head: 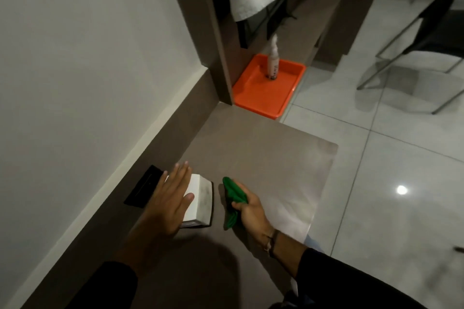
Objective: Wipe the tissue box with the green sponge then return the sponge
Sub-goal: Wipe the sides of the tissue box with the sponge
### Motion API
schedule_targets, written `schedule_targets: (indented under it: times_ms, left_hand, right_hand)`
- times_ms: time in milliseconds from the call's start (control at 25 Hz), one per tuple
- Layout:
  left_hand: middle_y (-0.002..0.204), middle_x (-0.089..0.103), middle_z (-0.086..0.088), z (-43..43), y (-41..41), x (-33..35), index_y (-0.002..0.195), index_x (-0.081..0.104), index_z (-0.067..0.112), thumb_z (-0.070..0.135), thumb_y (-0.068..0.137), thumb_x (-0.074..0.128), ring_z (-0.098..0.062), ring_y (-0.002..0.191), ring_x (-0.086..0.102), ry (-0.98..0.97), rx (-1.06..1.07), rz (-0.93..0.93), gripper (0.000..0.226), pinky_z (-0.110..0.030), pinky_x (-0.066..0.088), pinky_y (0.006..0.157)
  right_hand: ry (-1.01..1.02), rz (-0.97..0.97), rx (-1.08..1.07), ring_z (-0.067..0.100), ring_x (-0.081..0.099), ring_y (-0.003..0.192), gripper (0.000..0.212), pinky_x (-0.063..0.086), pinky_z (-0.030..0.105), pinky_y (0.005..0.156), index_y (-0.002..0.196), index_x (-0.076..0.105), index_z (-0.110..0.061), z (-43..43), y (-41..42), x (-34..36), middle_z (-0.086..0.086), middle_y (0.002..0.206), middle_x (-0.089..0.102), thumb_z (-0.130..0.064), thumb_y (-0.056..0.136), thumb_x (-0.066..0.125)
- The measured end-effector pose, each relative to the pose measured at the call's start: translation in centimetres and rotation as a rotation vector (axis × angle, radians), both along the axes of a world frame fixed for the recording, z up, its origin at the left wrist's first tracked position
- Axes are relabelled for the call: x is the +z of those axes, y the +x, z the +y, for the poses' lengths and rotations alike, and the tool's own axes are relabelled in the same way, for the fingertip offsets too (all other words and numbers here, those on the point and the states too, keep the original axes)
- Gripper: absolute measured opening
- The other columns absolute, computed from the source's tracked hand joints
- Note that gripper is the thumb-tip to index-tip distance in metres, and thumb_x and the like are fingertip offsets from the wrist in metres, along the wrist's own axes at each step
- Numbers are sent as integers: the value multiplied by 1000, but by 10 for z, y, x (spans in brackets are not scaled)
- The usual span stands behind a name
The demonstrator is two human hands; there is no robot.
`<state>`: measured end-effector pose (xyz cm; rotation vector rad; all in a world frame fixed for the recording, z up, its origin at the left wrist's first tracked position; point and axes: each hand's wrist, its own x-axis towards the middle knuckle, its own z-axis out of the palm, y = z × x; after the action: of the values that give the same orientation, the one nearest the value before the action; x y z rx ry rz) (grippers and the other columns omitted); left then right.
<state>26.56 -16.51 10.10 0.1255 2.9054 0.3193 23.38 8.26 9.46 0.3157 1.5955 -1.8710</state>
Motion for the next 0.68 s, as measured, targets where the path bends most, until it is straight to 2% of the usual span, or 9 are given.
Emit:
schedule_targets:
  times_ms: [120,240,280,360,440,560,640,680]
  left_hand:
    - [173,1,-1,1,2,-9,162,6,17,43,104,18,-18,161,-1,-80,4,49,65,-49,10,131]
    - [172,11,-6,1,10,-19,162,9,14,43,106,15,-25,160,14,-110,-1,109,63,-51,20,128]
    - [172,15,-7,1,10,-19,162,11,13,44,106,14,-26,159,18,-108,0,128,63,-51,22,128]
    - [170,22,-9,6,10,-16,161,18,12,42,107,17,-26,158,22,-95,12,172,62,-50,26,126]
    - [170,24,-9,10,12,-14,160,23,11,40,107,20,-26,158,24,-83,23,199,61,-50,27,127]
    - [169,25,-9,7,21,-17,160,26,12,40,107,21,-26,158,24,-80,22,205,60,-50,26,127]
    - [169,25,-8,8,22,-19,160,27,12,40,107,22,-25,157,25,-76,25,209,60,-51,26,127]
    - [169,25,-8,9,24,-21,160,27,12,40,107,22,-25,157,25,-72,24,211,60,-51,27,127]
  right_hand:
    - [-22,52,21,9,53,127,70,44,6,93,148,42,-11,-9,6,-6,3,149,48,23,87,39]
    - [-61,150,83,-10,48,127,67,39,10,105,150,38,-14,-33,6,-8,-1,154,42,15,91,45]
    - [-70,189,103,-8,44,132,66,35,18,113,152,35,-15,-42,5,-9,-2,157,38,9,92,47]
    - [-14,261,140,6,29,148,68,21,35,125,155,29,-17,-59,6,-8,-1,163,28,1,93,48]
    - [65,314,189,9,17,152,68,11,35,126,157,21,-17,-62,28,-9,-1,165,20,1,96,46]
    - [96,375,213,-3,13,149,75,13,26,124,156,14,-31,-52,95,-14,-11,164,15,-1,94,45]
    - [91,456,206,-4,17,148,74,17,30,124,154,14,-35,-52,100,-24,-8,165,18,-8,94,46]
    - [98,449,214,3,19,149,70,17,36,125,154,14,-30,-58,84,-28,-1,165,20,-11,95,46]
